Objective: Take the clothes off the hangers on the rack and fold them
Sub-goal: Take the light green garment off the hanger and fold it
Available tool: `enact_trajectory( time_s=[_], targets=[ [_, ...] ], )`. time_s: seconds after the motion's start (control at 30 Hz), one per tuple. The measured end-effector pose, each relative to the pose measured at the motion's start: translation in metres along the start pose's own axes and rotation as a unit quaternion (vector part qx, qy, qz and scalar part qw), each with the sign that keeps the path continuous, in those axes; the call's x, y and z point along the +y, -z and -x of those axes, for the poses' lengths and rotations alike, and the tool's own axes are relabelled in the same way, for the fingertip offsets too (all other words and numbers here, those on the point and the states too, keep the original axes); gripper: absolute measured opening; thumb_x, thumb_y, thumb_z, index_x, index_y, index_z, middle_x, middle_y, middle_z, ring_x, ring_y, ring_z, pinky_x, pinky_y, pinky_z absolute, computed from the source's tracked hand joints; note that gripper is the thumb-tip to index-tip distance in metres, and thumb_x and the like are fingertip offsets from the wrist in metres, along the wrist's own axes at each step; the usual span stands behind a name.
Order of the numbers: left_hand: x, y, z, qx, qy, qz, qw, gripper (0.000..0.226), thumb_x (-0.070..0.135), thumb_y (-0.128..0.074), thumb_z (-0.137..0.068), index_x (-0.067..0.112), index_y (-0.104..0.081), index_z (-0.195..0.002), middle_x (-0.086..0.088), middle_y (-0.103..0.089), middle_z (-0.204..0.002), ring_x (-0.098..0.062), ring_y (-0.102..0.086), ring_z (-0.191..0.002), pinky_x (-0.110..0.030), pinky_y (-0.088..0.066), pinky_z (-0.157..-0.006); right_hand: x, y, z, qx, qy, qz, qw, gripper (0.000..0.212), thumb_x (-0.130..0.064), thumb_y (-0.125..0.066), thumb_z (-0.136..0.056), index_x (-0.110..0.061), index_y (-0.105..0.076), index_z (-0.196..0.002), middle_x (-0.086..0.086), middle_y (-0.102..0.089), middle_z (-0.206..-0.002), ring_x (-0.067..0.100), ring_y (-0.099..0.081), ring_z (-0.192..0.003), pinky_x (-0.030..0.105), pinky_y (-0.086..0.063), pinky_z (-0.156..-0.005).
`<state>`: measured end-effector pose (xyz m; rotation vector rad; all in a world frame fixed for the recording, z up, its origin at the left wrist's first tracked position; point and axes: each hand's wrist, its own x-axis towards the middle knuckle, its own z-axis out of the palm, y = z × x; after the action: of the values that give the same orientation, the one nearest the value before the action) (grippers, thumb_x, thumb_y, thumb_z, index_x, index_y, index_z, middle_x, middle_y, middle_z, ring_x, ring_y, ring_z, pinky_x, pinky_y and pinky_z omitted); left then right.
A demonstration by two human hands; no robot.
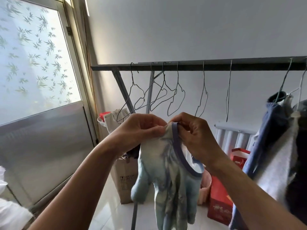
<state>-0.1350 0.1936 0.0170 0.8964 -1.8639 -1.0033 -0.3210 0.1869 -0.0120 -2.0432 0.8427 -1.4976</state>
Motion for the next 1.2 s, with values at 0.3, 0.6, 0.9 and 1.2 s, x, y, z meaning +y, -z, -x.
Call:
enact_trajectory(
  time_s=[0.3, 0.6, 0.9, 1.2],
  targets=[
    [-0.005, 0.018, 0.001, 0.113, 0.006, -0.043, 0.993, 0.012, 0.007, -0.06, -0.093, 0.008, -0.065, -0.082, -0.004, -0.062, -0.077, -0.012, -0.056, -0.075, -0.023, -0.046, -0.071, 0.027, 0.032, 0.009, -0.091, -0.134, 0.339, 0.927, 0.027, -0.024, -0.061, -0.088, -0.03, -0.046, -0.066, -0.011, -0.052, -0.065, 0.021, -0.057, -0.072, 0.031, -0.042, -0.065],
    [-0.029, 0.051, 0.014, 0.08, -0.008, -0.161, 0.984, 0.014, 0.031, -0.056, -0.09, 0.019, -0.058, -0.083, 0.006, -0.055, -0.078, -0.002, -0.049, -0.068, -0.018, -0.041, -0.06, 0.029, 0.086, 0.001, -0.071, -0.192, 0.208, 0.956, 0.014, -0.014, -0.069, -0.087, -0.019, -0.07, -0.075, 0.004, -0.068, -0.071, 0.011, -0.058, -0.067, 0.027, -0.042, -0.063],
    [-0.016, 0.064, 0.022, 0.116, -0.026, -0.142, 0.983, 0.021, 0.032, -0.062, -0.086, 0.016, -0.074, -0.078, 0.005, -0.068, -0.071, -0.005, -0.061, -0.061, -0.016, -0.048, -0.054, 0.012, 0.092, 0.001, -0.221, -0.204, -0.007, 0.954, 0.034, -0.037, -0.071, -0.079, -0.013, -0.069, -0.103, 0.017, -0.07, -0.1, 0.021, -0.068, -0.087, 0.03, -0.053, -0.076],
    [-0.034, 0.065, 0.029, 0.129, -0.007, -0.043, 0.991, 0.032, 0.041, -0.061, -0.085, 0.01, -0.065, -0.078, -0.003, -0.057, -0.073, -0.017, -0.051, -0.07, -0.02, -0.047, -0.057, 0.007, 0.086, 0.002, -0.151, -0.159, -0.058, 0.974, 0.026, -0.034, -0.072, -0.083, -0.009, -0.068, -0.083, 0.008, -0.068, -0.078, 0.014, -0.063, -0.067, 0.022, -0.05, -0.057]
  ],
)
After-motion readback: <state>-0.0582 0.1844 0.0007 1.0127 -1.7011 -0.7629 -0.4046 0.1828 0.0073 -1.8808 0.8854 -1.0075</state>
